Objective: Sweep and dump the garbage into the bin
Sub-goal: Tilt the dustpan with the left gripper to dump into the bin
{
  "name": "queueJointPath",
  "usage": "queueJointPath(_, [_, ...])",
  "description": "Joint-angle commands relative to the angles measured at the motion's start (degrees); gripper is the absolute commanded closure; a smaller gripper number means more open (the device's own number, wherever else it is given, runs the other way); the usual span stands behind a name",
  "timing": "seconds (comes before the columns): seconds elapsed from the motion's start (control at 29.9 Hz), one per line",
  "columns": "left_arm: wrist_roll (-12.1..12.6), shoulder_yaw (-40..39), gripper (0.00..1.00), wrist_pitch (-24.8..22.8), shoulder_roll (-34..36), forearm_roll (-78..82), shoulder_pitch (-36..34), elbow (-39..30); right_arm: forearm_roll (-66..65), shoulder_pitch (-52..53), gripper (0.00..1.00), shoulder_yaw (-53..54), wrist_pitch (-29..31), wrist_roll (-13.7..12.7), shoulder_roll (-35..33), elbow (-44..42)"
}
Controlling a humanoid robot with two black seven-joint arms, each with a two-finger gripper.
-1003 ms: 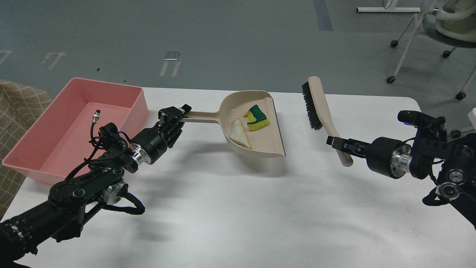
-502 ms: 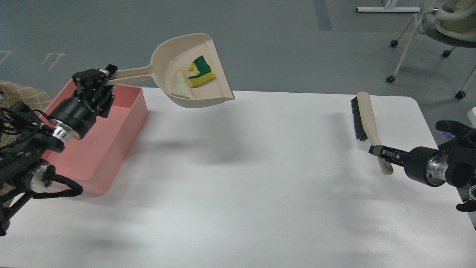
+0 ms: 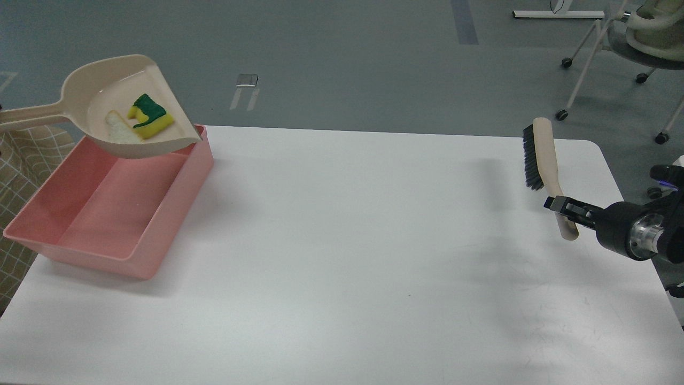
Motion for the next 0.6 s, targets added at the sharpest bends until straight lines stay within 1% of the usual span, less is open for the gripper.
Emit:
queueJointPath(0.0, [0.01,0.16,0.97,-1.38,0.75,0.74,0.02,5.07,1.32,0.01,1.0,0.31,0.0,-0.01,0.02,0.07])
queueJointPath(0.07, [0.01,1.04,0.97,-1.46,2.32,1.96,0.11,6.57,1.68,0.01,1.0,1.1,0.0,-0.01,0.02,0.07])
queueJointPath(0.2, [0.01,1.22,0.97,-1.55,5.05,7.67,0.37,6.58,1.76,0.01,1.0,1.36,0.0,0.07,0.02,0.07])
queueJointPath(0.33, [0.01,1.22,0.98,-1.55,6.72,18.46,-0.24,6.4,2.46,-0.43,1.0,2.33,0.0,0.6,0.02,0.07])
queueJointPath(0.37, [0.01,1.22,0.98,-1.55,6.72,18.49,-0.24,6.4,2.47,-0.43,1.0,2.33,0.0,0.6,0.02,0.07])
queueJointPath(0.43, [0.01,1.22,0.98,-1.38,8.39,25.66,-0.68,5.96,2.73,-0.61,1.0,2.77,0.0,0.69,0.02,0.07])
queueJointPath(0.54, [0.01,1.04,0.98,-1.2,9.1,32.79,-1.64,5.26,2.73,-1.13,1.0,3.64,0.0,0.95,0.11,0.15])
queueJointPath(0.57, [0.01,1.04,0.98,-1.2,9.1,32.82,-1.65,5.26,2.73,-1.14,1.0,3.65,0.0,0.95,0.11,0.15])
